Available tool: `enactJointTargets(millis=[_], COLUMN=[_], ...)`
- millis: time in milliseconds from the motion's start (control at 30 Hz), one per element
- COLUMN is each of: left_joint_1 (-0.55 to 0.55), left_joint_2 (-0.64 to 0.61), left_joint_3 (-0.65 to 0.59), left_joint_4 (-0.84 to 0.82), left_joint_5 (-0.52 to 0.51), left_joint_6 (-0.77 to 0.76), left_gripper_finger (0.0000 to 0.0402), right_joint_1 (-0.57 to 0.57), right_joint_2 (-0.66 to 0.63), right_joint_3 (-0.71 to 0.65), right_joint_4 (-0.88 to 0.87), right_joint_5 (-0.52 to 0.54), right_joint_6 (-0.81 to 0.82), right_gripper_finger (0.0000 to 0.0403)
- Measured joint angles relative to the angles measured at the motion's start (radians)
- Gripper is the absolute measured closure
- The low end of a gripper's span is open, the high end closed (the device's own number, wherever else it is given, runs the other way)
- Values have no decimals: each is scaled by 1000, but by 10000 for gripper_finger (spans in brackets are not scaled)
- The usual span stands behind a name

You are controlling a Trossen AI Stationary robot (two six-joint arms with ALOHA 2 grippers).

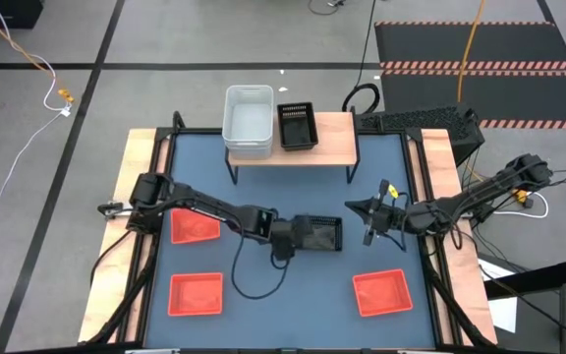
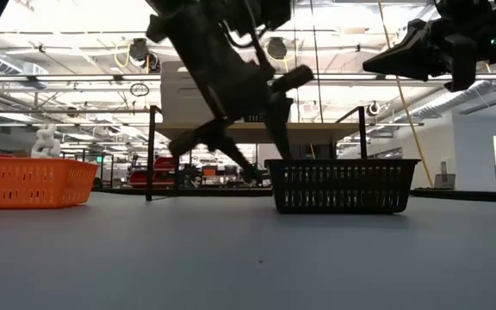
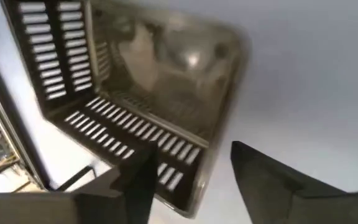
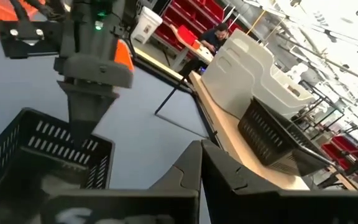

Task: Stack baskets on shelf by color
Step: Stack the black bin on top of the other black bins on the shelf

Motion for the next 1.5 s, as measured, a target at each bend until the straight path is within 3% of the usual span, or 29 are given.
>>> enactJointTargets(millis=[400, 533, 700, 867, 1000, 1067, 1167, 1267, 1367, 1500], left_joint_1=[11, -17, -39, 19, 110, 176, 275, 331, 369, 389], left_joint_2=[11, -39, -134, -248, -276, -265, -214, -131, -63, 6], left_joint_3=[-1, 20, 85, 224, 347, 441, 589, 723, 828, 923], left_joint_4=[-29, -25, -79, -156, -177, -195, -269, -372, -473, -550], left_joint_5=[72, 74, 73, -4, -114, -179, -207, -155, -91, -62], left_joint_6=[-173, -246, -471, -677, -725, -804, -906, -1007, -1015, -1002], left_gripper_finger=[391, 385, 395, 394, 397, 398, 398, 399, 399, 400], right_joint_1=[0, 0, 0, -4, -26, -40, -54, -53, -53, -71], right_joint_2=[0, 1, 0, -11, -31, -37, -44, -47, -43, -38], right_joint_3=[0, 0, 0, 13, 87, 140, 213, 223, 201, 187], right_joint_4=[10, 37, 209, 389, 446, 440, 422, 401, 286, 269], right_joint_5=[-1, 0, 3, 24, 104, 156, 228, 258, 254, 292], right_joint_6=[31, 24, 24, -31, -225, -309, -292, -140, -22, -36], right_gripper_finger=[403, 403, 403, 403, 403, 403, 403, 403, 403, 403])
